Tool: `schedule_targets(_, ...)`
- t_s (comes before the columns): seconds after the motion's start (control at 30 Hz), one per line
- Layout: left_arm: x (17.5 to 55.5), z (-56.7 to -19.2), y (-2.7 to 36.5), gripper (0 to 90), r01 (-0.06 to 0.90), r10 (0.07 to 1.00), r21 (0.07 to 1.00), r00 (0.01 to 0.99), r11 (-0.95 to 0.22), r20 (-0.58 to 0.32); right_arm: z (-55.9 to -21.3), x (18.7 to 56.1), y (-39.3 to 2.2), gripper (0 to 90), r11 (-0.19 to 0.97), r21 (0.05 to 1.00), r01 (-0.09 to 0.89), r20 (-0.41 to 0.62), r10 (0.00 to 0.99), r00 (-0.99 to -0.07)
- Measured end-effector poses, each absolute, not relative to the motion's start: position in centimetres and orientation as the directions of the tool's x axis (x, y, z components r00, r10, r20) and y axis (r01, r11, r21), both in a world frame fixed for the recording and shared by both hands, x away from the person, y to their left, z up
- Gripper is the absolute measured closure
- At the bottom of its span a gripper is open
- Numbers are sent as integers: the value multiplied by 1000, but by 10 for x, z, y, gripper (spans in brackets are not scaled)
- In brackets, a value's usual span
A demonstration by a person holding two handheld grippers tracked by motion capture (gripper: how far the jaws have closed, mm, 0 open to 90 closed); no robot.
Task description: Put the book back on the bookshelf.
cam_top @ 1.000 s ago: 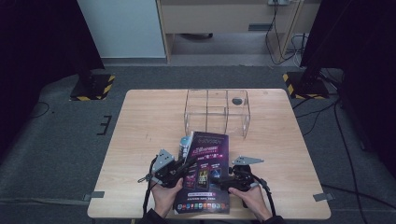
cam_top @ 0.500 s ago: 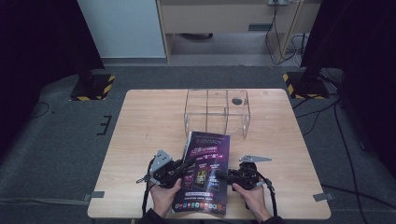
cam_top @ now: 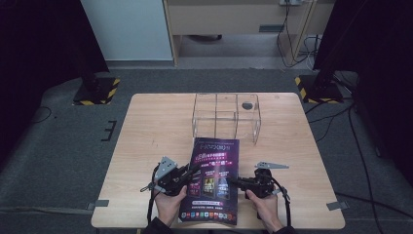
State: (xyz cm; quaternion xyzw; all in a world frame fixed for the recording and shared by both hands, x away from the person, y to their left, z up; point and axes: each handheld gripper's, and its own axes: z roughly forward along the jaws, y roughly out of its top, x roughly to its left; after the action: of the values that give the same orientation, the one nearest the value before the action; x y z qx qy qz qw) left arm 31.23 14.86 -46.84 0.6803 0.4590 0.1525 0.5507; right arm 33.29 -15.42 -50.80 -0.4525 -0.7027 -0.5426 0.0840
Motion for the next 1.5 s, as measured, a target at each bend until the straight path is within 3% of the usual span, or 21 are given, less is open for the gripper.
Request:
schedule_targets(0.33,318,-476,156,662,500,823,866,482,25,-302,-498,331,-159,844,-10,706,708,607,523,-598)
schedule_targets(0.77,327,-490,162,426,532,852,847,441,4,-282,-488,327,-155,845,17,736,677,580,499,-643)
schedule_targets(1.1,327,-489,176,350,513,875,858,410,13,-259,-477,325,-158,846,5,756,655,566,499,-656)
schedule_targets(1.5,329,-501,207,289,544,921,839,336,-18,-198,-442,324,-166,845,-29,830,557,486,527,-697)
